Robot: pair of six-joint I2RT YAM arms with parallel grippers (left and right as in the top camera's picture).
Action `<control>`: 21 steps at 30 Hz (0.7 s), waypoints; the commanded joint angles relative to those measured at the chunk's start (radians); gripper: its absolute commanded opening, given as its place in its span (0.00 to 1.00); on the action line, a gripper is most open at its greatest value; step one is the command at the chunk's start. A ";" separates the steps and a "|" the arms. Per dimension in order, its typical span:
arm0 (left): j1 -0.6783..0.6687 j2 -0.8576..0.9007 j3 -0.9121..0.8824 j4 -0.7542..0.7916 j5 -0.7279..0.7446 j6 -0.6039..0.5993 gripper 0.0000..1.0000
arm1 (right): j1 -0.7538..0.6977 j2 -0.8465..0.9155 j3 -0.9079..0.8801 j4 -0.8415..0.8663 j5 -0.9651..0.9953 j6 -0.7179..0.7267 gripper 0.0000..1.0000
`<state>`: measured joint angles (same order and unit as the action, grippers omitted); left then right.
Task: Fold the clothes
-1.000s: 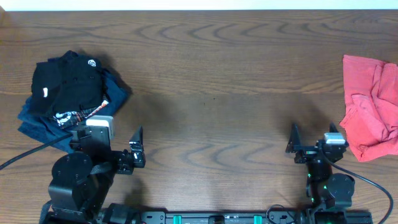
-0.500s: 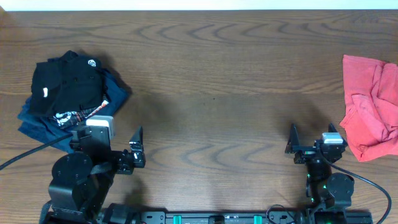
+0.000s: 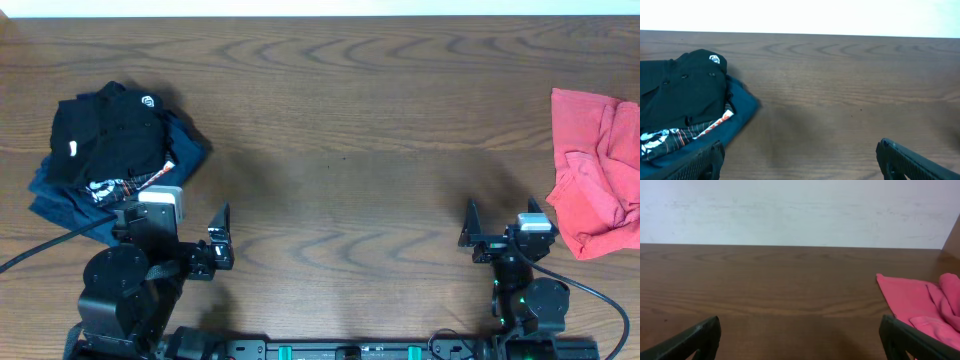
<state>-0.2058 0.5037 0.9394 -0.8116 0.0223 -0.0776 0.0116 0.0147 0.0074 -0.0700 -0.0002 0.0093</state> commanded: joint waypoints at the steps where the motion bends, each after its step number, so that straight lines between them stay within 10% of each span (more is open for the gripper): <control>1: -0.004 -0.002 -0.002 0.000 -0.008 -0.005 0.98 | 0.008 -0.002 -0.002 -0.004 -0.005 -0.018 0.99; 21: 0.095 -0.023 -0.002 -0.003 -0.008 -0.005 0.98 | 0.008 -0.002 -0.002 -0.004 -0.005 -0.018 0.99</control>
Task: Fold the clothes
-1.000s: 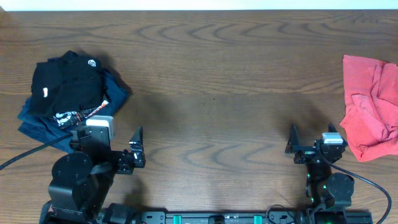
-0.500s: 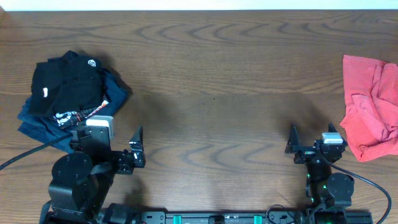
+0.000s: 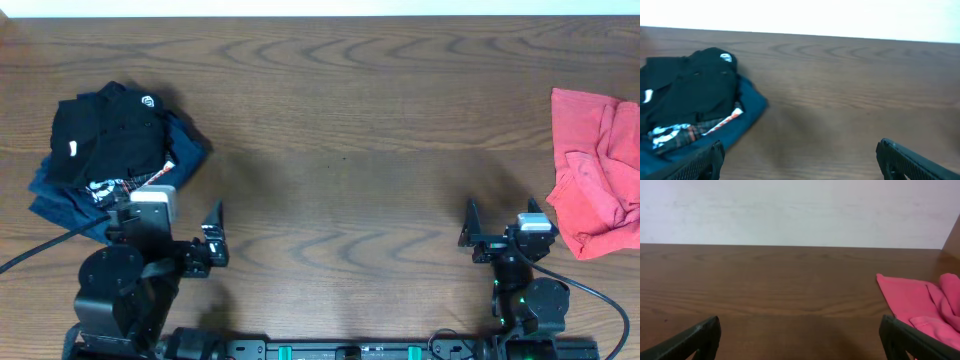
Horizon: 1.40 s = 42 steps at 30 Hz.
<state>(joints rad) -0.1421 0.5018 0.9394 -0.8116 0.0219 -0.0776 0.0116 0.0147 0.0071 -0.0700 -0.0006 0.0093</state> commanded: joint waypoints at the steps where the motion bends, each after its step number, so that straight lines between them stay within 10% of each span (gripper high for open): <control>1: 0.041 -0.029 -0.002 -0.003 -0.011 -0.004 0.98 | 0.008 -0.002 -0.002 -0.004 -0.004 -0.018 0.99; 13: 0.101 -0.284 -0.277 0.008 -0.113 0.021 0.98 | 0.008 -0.002 -0.002 -0.004 -0.004 -0.018 0.99; 32: 0.103 -0.500 -0.939 0.842 -0.113 0.033 0.98 | 0.008 -0.002 -0.002 -0.004 -0.004 -0.018 0.99; 42: 0.102 -0.497 -0.935 0.745 -0.096 0.032 0.98 | 0.008 -0.002 -0.002 -0.004 -0.004 -0.018 0.99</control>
